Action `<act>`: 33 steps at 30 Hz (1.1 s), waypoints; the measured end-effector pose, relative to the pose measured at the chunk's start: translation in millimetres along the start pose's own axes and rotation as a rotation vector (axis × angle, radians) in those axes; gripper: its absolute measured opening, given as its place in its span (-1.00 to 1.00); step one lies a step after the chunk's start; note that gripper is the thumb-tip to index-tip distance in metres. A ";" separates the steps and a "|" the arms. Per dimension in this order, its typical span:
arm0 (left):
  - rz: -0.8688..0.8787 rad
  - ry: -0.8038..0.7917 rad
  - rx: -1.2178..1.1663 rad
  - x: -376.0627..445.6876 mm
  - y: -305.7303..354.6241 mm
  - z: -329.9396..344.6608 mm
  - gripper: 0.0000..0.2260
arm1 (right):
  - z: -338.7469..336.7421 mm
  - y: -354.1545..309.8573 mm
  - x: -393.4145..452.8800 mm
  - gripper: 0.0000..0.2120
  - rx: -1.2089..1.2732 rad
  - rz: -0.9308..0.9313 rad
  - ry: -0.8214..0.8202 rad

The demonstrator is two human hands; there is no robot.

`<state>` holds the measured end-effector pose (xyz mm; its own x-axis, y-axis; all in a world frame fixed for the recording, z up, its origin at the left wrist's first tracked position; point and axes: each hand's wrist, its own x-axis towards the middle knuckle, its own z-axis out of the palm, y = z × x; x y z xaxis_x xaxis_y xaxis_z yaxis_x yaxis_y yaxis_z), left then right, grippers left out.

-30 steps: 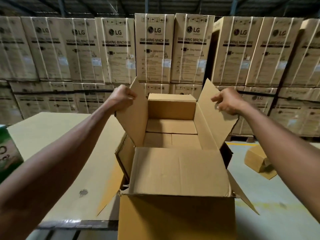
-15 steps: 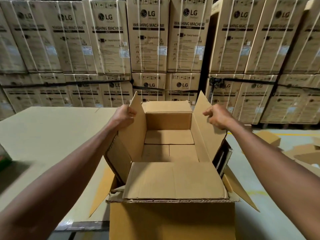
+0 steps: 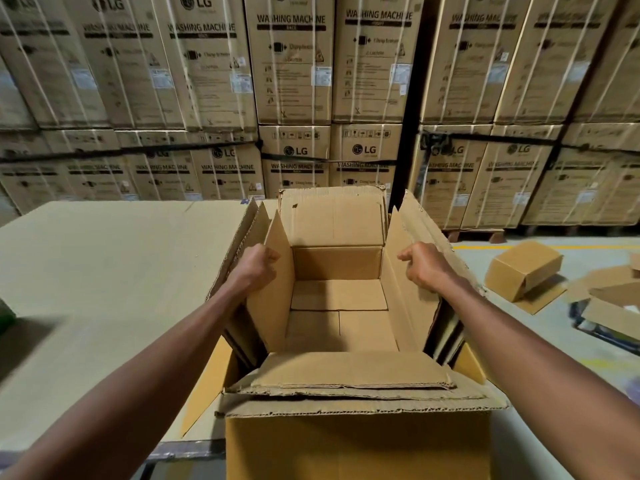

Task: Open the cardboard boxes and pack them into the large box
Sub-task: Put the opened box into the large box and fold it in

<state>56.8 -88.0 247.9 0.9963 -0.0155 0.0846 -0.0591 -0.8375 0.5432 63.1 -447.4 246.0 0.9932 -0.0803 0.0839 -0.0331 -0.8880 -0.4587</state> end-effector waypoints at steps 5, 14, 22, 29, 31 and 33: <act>-0.015 -0.024 0.050 -3.3 -14.4 15.2 -0.45 | 11.7 5.1 -9.6 -0.52 -0.023 0.023 0.018; 0.054 0.046 0.189 -16.5 -9.4 17.6 -0.43 | 2.7 -5.2 -30.8 -0.57 -0.257 0.020 0.004; 0.142 0.058 0.466 -20.7 0.1 7.6 -0.52 | -9.8 -26.1 -46.4 -0.77 -0.682 -0.095 -0.016; 0.117 -0.011 0.405 -33.3 1.9 11.8 -0.57 | -11.3 -12.3 -58.0 -0.80 -0.701 -0.101 -0.053; 0.125 0.003 0.335 -38.1 1.4 10.7 -0.56 | -15.5 -13.7 -63.6 -0.76 -0.622 -0.106 -0.051; 0.135 0.026 0.220 -46.2 2.5 7.9 -0.59 | -19.7 -16.9 -69.2 -0.74 -0.532 -0.119 -0.032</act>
<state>11.1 -93.7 238.7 0.9782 -0.1234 0.1670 -0.1735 -0.9276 0.3308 -7.3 -435.7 265.4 0.9962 0.0409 0.0768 0.0360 -0.9973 0.0642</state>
